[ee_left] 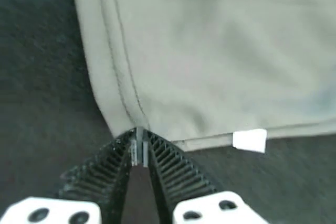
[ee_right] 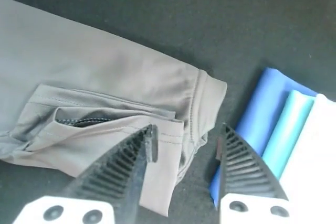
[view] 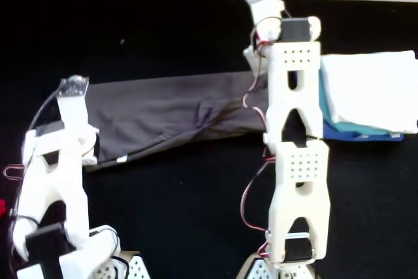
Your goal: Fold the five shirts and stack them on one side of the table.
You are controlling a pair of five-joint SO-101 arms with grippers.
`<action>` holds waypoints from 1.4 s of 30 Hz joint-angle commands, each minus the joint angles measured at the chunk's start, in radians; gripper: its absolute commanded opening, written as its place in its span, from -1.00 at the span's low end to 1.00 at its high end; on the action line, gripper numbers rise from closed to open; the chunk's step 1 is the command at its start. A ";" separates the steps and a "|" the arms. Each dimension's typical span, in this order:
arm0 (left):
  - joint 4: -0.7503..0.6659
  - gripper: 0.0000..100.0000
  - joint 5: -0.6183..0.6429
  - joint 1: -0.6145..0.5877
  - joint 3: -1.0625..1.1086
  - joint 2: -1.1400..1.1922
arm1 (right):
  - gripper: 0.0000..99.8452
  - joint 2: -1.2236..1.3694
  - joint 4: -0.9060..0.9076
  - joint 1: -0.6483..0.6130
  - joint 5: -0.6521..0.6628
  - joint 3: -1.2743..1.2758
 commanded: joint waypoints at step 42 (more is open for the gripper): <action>0.379 -0.98 0.173 0.168 -0.693 0.730 | -0.64 -1.164 0.008 -0.065 -0.043 1.102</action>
